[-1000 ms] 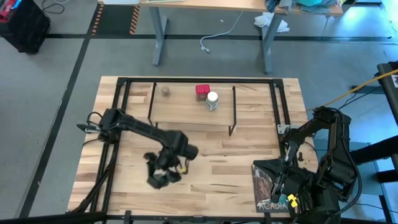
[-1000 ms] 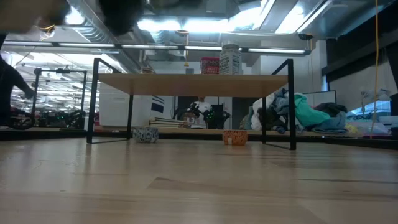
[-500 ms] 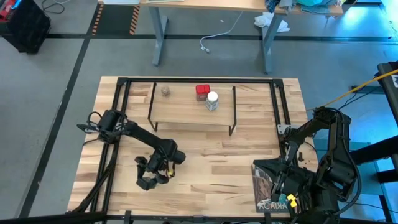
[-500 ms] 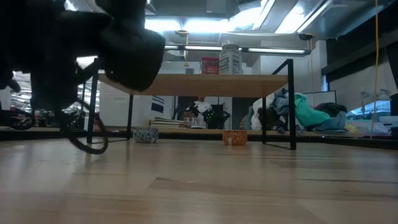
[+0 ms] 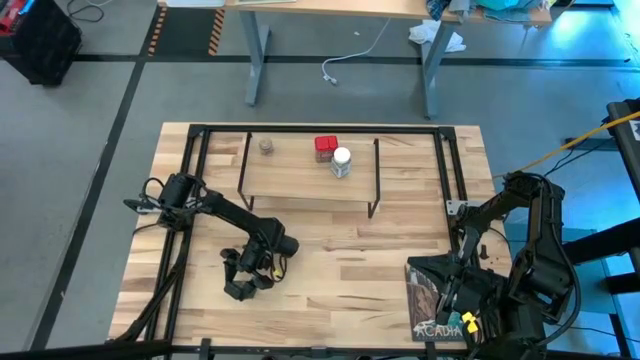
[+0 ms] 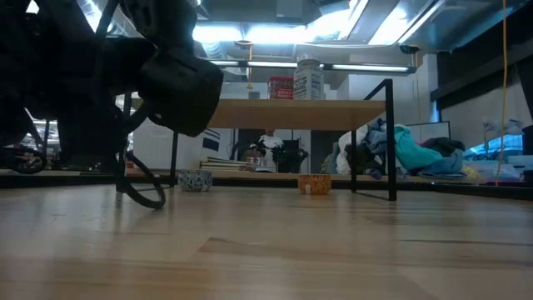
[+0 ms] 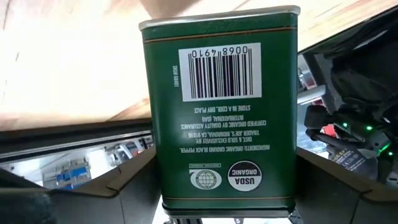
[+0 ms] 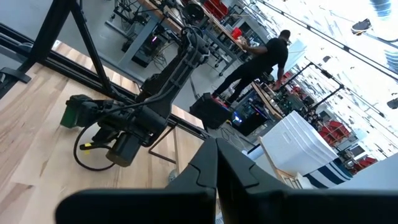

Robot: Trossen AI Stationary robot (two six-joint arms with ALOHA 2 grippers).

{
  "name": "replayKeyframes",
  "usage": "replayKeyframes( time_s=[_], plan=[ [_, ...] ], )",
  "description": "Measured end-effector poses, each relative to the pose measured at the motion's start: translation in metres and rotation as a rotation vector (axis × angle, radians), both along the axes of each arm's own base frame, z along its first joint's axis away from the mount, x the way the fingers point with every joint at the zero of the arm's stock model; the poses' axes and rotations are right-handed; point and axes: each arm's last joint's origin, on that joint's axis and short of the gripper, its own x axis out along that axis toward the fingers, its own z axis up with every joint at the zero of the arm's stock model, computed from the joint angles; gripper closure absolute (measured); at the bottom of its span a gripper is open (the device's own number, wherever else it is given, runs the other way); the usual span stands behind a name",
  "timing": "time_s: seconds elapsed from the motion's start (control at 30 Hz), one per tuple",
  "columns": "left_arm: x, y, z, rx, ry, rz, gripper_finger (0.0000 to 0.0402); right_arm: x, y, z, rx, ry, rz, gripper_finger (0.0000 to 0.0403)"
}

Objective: Shelf spices
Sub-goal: Remove the green seasoning can from the shelf

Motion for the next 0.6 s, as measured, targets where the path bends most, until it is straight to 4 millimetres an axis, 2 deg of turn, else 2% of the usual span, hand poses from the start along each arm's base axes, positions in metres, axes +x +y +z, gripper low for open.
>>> replayKeyframes(
  time_s=[0.33,0.6],
  plan=[
    [0.003,-0.001,-0.001,-0.004,0.005,0.03,0.0096,0.0,0.0,0.0,0.003,0.007,0.005,0.0403],
    [0.019,-0.005,0.014,-0.021,-0.079,0.018,0.0096,0.0,0.0,0.0,0.003,0.007,0.005,0.0403]
  ],
)
